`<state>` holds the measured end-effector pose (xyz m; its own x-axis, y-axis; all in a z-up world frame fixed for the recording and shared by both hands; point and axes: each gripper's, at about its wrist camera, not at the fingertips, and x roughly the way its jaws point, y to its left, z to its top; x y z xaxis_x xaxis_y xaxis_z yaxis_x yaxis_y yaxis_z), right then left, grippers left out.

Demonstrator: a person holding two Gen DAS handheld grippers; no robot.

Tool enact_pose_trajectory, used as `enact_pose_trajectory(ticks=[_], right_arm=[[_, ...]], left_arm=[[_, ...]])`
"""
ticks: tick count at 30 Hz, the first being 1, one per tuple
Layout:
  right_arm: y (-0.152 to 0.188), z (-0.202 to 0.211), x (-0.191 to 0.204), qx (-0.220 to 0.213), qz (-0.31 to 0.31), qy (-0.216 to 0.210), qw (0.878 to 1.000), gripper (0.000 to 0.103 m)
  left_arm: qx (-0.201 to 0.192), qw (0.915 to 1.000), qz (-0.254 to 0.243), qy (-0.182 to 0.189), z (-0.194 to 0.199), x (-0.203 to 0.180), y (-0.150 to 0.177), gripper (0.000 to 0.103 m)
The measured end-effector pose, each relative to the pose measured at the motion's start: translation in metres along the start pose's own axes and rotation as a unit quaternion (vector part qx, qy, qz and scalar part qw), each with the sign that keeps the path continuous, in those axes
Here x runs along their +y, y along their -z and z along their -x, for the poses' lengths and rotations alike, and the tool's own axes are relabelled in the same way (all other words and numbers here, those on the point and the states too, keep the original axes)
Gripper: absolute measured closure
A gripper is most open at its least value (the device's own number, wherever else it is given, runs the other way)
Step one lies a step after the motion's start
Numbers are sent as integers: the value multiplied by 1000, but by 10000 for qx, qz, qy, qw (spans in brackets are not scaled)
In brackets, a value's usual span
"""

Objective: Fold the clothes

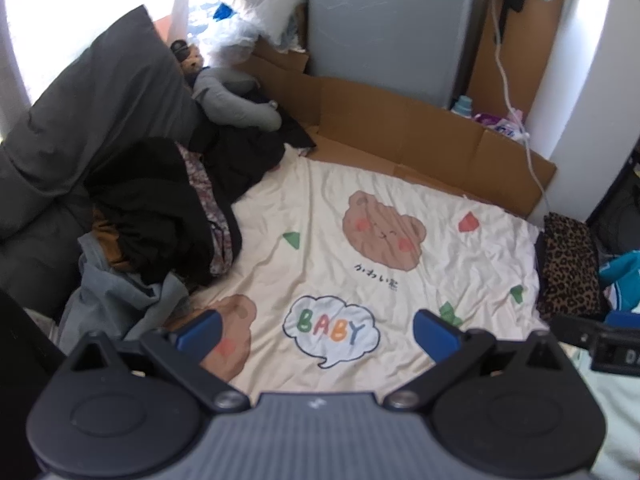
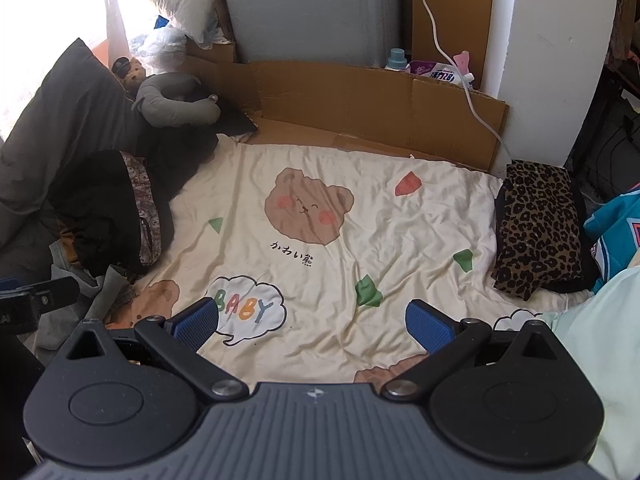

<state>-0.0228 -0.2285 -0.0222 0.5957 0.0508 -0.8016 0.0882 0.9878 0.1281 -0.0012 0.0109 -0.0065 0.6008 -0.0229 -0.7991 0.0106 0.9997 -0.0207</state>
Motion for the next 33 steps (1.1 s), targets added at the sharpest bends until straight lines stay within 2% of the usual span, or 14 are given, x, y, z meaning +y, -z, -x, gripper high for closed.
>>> enact_pose_trajectory(ticks=[33], right_arm=[[1,9,2,-111,17,-72,9999,0]], left_arm=[[3,10000,-69,53,2,-8,-5,0]])
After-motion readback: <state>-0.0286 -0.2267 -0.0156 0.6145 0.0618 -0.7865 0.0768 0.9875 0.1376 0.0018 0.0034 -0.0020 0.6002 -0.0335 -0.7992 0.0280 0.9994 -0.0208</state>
